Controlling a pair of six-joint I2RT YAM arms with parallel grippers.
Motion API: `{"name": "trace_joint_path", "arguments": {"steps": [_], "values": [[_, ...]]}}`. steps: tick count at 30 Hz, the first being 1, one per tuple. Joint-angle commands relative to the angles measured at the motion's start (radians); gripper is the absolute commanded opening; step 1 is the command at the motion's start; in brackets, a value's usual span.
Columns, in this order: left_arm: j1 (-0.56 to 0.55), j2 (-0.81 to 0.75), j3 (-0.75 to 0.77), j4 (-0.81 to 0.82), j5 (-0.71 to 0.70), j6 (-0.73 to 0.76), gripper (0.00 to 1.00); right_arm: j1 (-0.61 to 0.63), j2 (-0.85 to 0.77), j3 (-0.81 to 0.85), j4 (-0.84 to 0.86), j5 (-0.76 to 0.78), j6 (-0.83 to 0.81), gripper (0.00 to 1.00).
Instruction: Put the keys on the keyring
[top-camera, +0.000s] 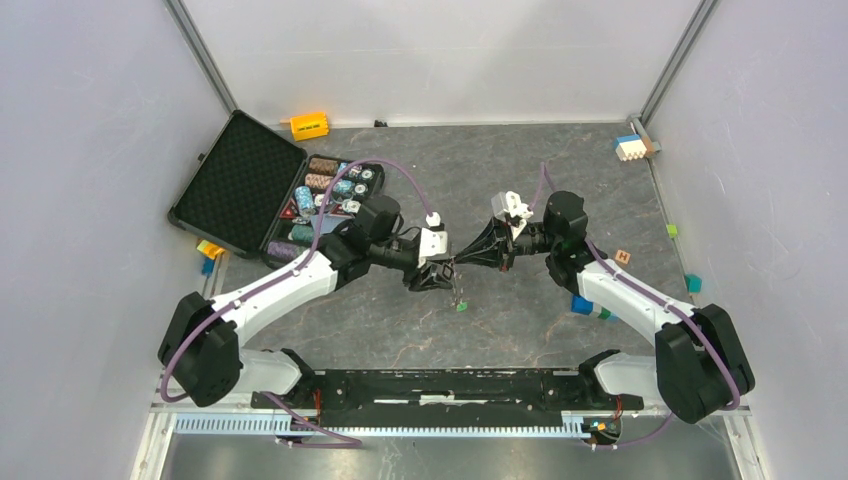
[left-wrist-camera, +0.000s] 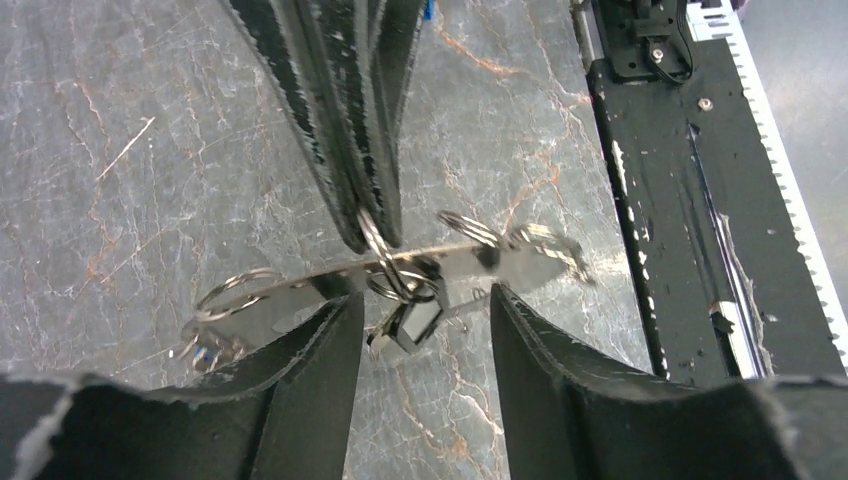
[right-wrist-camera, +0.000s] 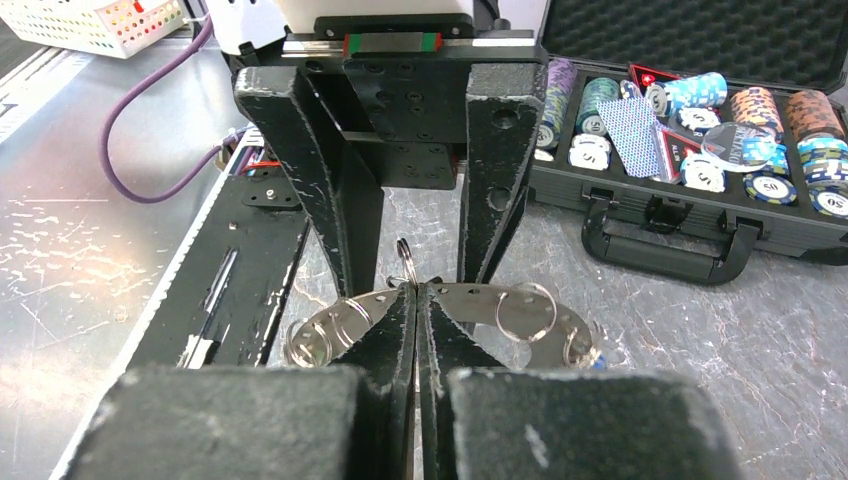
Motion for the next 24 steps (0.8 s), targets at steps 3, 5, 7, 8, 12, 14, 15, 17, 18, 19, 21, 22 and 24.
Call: {"name": "trace_joint_path", "arguments": {"steps": [3, 5, 7, 8, 12, 14, 15, 17, 18, 19, 21, 22, 24], "values": [[0.003, 0.021, 0.035, 0.116, 0.024, -0.11, 0.42, -0.005, -0.01, -0.006, 0.069, -0.014, 0.013, 0.0], [0.003, 0.019, 0.033, 0.103, 0.019, -0.098, 0.32, -0.005, -0.009, -0.007, 0.069, -0.013, 0.011, 0.0], [0.003, 0.01, 0.041, 0.055, 0.007, -0.059, 0.28, -0.009, -0.009, -0.008, 0.068, -0.014, 0.008, 0.0], [0.003, 0.003, 0.046, 0.03, -0.005, -0.04, 0.25, -0.01, -0.009, -0.009, 0.063, -0.016, 0.004, 0.0], [0.003, -0.02, 0.064, -0.061, -0.04, 0.028, 0.18, -0.016, -0.008, 0.001, 0.004, -0.011, -0.061, 0.0], [0.003, -0.027, 0.077, -0.105, -0.053, 0.044, 0.15, -0.016, -0.006, 0.017, -0.074, 0.004, -0.132, 0.0], [0.003, -0.026, 0.09, -0.13, -0.061, 0.051, 0.12, -0.017, -0.004, 0.03, -0.126, 0.015, -0.179, 0.0], [0.003, -0.023, 0.123, -0.179, -0.08, 0.065, 0.07, -0.016, 0.003, 0.048, -0.207, 0.038, -0.237, 0.0], [0.003, -0.021, 0.138, -0.198, -0.091, 0.068, 0.05, -0.016, 0.005, 0.05, -0.216, 0.044, -0.246, 0.0], [0.003, -0.018, 0.157, -0.221, -0.096, 0.073, 0.03, -0.017, 0.007, 0.048, -0.215, 0.047, -0.247, 0.0], [0.002, -0.015, 0.183, -0.246, -0.1, 0.075, 0.02, -0.015, 0.011, 0.047, -0.215, 0.052, -0.245, 0.0], [0.002, -0.015, 0.19, -0.249, -0.102, 0.074, 0.02, -0.015, 0.013, 0.045, -0.212, 0.056, -0.243, 0.0], [-0.003, -0.014, 0.198, -0.251, -0.105, 0.073, 0.02, -0.014, 0.014, 0.044, -0.21, 0.059, -0.242, 0.0]]}}
